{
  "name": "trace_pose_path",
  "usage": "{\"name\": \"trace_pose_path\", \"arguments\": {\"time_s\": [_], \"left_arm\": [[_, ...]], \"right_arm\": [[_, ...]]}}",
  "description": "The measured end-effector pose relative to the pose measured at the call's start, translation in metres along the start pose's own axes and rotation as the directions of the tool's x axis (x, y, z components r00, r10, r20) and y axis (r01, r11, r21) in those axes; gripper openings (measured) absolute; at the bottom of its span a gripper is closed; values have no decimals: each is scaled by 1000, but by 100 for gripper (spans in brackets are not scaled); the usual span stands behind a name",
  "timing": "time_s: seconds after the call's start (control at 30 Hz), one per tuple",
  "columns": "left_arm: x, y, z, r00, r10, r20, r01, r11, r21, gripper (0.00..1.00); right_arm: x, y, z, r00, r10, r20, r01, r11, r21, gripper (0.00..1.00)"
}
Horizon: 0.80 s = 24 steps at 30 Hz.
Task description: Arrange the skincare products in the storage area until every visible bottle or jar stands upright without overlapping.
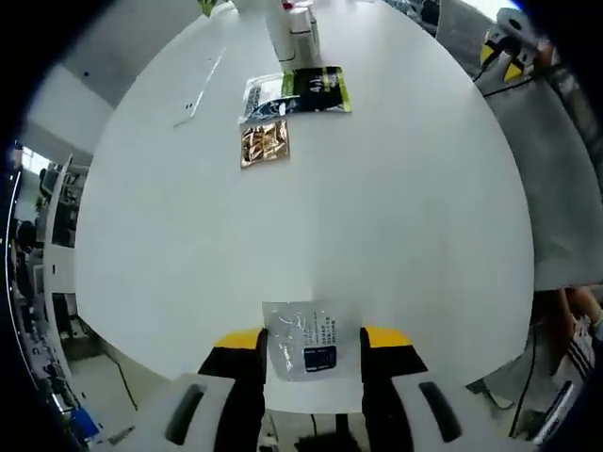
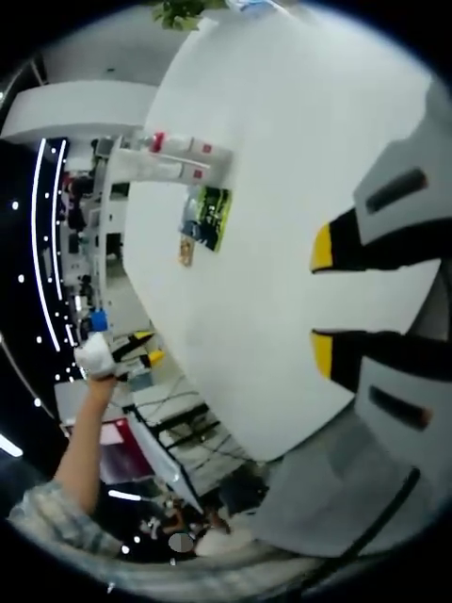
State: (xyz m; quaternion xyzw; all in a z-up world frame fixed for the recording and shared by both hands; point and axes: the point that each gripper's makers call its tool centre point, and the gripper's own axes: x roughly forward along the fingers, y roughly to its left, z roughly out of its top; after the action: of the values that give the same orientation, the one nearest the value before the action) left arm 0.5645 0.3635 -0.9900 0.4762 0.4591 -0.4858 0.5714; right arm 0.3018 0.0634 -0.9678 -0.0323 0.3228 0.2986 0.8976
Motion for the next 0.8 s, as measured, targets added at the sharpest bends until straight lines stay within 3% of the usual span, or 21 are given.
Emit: {"name": "trace_pose_path", "arguments": {"time_s": [0.23,0.3,0.43,0.7,0.8], "left_arm": [[-38,-69,42,1000,12,10,-12,1000,17,40],[-39,-74,47,999,17,31,-18,1000,19,40],[-50,-109,78,997,25,76,-26,999,21,40],[-48,-177,119,989,-4,145,1,1000,24,40],[-38,-215,138,985,-37,169,35,999,14,40]], "right_arm": [[-2,3,3,1000,9,20,-9,1000,-9,22],[-2,3,4,1000,11,25,-11,1000,-10,22],[-3,5,6,999,13,35,-12,1000,-24,22],[-5,10,9,998,30,52,-29,999,-35,22],[-6,13,12,996,54,70,-53,998,-21,22]]}}
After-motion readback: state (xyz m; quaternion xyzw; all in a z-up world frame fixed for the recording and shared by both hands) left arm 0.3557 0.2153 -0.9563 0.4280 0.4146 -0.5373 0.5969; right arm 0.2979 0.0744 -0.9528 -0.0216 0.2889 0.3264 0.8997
